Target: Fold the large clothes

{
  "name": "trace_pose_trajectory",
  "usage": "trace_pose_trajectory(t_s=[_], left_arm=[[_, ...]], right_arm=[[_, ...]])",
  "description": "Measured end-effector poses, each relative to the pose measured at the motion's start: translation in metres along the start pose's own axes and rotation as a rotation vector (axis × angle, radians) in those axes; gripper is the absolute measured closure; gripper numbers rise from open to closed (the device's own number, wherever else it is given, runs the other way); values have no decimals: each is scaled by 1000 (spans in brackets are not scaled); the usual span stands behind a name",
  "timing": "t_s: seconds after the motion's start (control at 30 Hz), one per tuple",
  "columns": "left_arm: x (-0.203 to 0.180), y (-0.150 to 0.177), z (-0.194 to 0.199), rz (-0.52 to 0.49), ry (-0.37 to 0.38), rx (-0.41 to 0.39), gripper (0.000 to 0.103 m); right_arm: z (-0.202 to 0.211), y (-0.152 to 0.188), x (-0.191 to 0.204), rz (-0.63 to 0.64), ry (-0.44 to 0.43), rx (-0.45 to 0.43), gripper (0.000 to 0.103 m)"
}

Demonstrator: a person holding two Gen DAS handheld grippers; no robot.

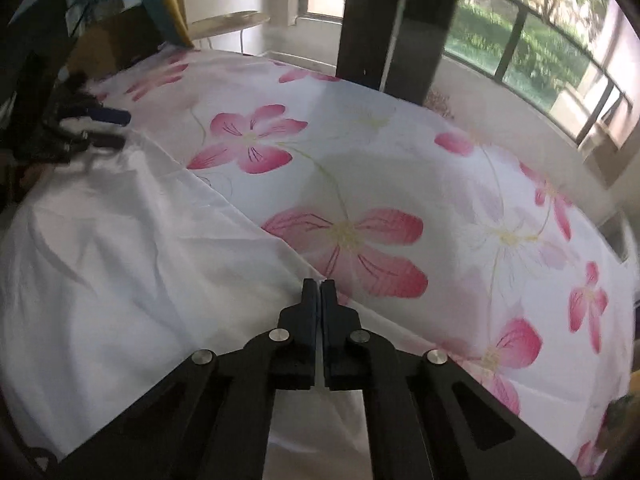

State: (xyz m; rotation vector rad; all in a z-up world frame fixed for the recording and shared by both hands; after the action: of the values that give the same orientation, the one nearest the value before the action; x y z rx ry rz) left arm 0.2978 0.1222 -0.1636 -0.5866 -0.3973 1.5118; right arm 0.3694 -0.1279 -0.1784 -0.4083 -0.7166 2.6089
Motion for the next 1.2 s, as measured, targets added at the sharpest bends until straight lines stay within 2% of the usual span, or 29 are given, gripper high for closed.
trace_pose_trajectory(t_s=[0.1, 0.17, 0.4, 0.43, 0.5, 0.53, 0.57, 0.6, 0.67, 0.7, 0.93, 1.2], left_arm=[[-4, -5, -3, -18, -29, -18, 98], [-3, -8, -4, -9, -39, -30, 98], [2, -19, -9, 27, -92, -12, 97], [3, -18, -7, 26, -101, -14, 95], [7, -18, -2, 40, -114, -20, 78], [8, -17, 1, 53, -118, -28, 64], [10, -16, 7, 73, -116, -38, 61], [9, -16, 10, 80, -110, -44, 61], [8, -15, 21, 99, -101, -66, 61], [6, -14, 28, 107, -101, -80, 61], [-22, 1, 71, 141, -50, -166, 61], [-80, 42, 90, 134, 47, -149, 61]], right_arm=[[-1, -3, -7, -16, 39, -15, 102], [-3, -4, -16, -23, 100, -14, 102], [-4, -10, -28, -63, 130, -25, 101], [-3, -10, -28, -70, 124, -25, 101], [-3, -10, -29, -85, 119, -17, 100], [-2, -9, -31, -91, 120, -10, 97], [0, -8, -32, -99, 130, -4, 91], [1, -8, -33, -105, 147, 1, 86], [10, -5, -36, -118, 198, 8, 61], [16, -4, -35, -128, 208, 1, 58], [58, 2, -7, -162, 201, -67, 55], [93, 6, 60, -164, 92, -208, 55]])
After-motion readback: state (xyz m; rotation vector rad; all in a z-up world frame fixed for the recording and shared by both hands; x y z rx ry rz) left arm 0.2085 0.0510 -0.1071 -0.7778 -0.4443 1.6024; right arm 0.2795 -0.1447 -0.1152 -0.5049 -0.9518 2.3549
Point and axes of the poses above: each gripper's, at about its wrist camera, not at the fingertips, and z roughly against the way its jaws point, x to its left, y to its underside, the point moved 6 cm from there along -z, roughly the way its jaws point, and after that the axes turned 8 degrees about z, right-handed, at the moved point
